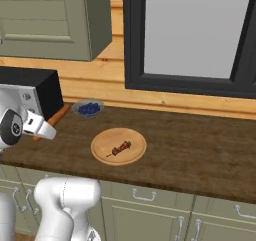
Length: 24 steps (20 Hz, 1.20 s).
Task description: Pick up the kebab skewer and baguette bread, and place them inside the toaster oven. Close the toaster oven door and start by setting the timer.
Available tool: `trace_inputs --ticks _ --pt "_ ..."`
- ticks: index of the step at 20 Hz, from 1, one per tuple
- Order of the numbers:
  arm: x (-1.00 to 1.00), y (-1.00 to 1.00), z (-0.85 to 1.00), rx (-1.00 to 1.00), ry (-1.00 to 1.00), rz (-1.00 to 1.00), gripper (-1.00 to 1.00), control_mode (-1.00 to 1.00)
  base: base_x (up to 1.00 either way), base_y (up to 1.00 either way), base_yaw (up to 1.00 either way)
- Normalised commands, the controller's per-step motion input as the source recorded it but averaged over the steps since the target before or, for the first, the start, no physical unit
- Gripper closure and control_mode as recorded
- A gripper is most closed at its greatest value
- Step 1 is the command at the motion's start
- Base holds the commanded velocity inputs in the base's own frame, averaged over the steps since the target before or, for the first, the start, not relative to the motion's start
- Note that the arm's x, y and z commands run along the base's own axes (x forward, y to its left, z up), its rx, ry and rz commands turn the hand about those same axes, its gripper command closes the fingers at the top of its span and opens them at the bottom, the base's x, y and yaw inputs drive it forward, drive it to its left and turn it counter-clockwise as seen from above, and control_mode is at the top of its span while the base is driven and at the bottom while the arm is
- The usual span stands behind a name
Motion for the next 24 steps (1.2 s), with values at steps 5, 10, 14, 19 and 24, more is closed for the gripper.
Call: trace_inputs --ticks 5,10,14,19,24 --pt "0.0 -0.15 0.0 0.0 0.0 0.0 1.0 -1.0 0.0 0.0 0.0" --pt "0.0 -0.07 0.0 0.0 0.0 0.0 1.0 1.0 -0.01 0.0 0.0" --pt "0.0 0.0 0.0 0.0 0.0 0.0 1.0 1.0 -0.01 0.48 0.0" --pt "0.0 0.0 0.0 0.0 0.0 0.0 1.0 1.0 -0.09 0.96 0.01" --pt "0.0 0.0 0.0 0.0 0.0 0.0 1.0 1.0 0.0 0.4 0.0"
